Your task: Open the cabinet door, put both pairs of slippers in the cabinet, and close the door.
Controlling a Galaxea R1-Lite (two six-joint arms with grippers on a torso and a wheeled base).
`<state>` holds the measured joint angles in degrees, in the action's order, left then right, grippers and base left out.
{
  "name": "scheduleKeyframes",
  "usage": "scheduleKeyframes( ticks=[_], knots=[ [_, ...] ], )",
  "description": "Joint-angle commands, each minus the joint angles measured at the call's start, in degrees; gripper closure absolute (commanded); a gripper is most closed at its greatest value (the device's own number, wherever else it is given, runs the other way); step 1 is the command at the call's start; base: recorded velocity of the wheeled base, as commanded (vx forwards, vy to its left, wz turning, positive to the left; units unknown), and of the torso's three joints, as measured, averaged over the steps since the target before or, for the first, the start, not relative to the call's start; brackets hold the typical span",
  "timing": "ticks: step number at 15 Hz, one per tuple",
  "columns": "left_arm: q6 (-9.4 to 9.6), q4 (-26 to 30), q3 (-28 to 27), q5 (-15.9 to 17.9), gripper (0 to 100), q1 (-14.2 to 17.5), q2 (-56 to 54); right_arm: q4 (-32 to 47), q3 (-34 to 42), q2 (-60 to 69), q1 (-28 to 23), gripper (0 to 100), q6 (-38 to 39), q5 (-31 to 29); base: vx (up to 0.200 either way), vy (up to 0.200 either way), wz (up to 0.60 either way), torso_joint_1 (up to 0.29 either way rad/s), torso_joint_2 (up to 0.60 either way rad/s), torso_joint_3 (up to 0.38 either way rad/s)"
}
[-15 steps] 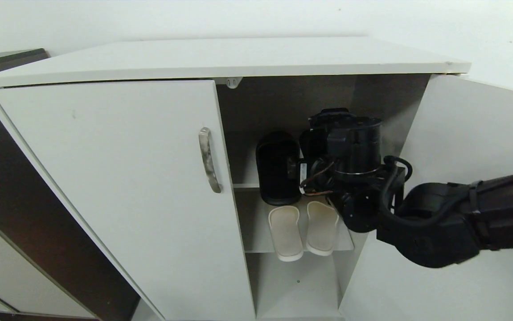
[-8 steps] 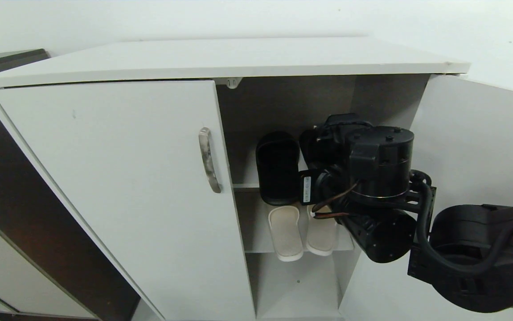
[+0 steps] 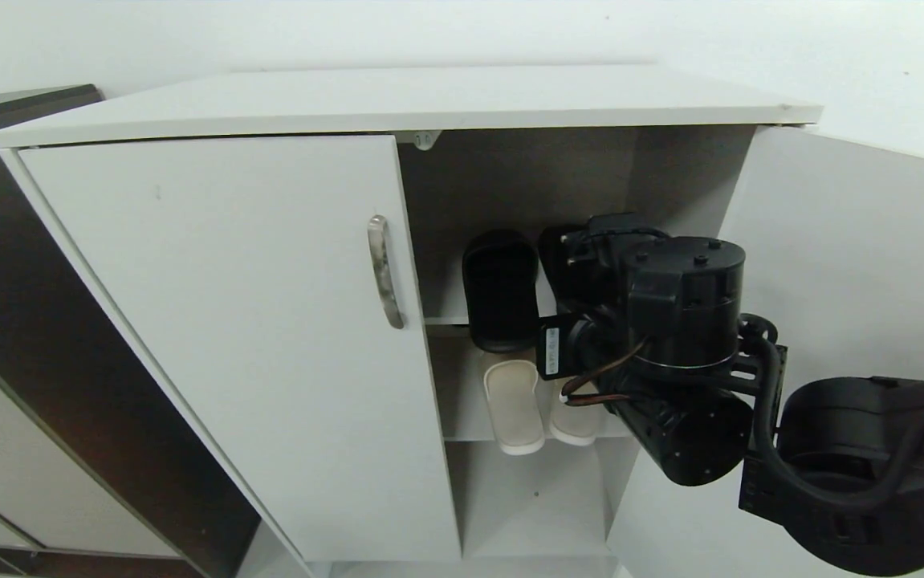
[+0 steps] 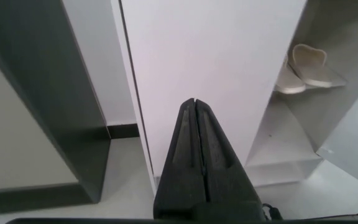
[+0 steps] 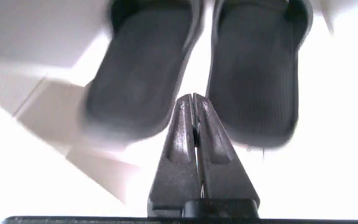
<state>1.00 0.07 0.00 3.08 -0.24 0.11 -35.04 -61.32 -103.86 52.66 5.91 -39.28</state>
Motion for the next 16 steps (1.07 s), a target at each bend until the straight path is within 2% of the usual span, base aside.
scheduleKeyframes(
  ticks=[1, 16],
  knots=[
    [-0.03, 0.0, 0.0, 0.0, 100, 0.0, 0.1, -0.1, 0.2, -0.2, 0.0, 100, 0.0, 0.0, -0.2, 0.0, 0.0, -0.007, 0.0, 0.002],
    [-0.21, 0.0, 0.0, -0.1, 100, 0.0, 0.1, -0.3, 3.6, -0.4, 0.9, 100, -1.3, 0.2, -0.2, 0.0, 0.0, 0.003, 0.0, 0.0]
  ],
)
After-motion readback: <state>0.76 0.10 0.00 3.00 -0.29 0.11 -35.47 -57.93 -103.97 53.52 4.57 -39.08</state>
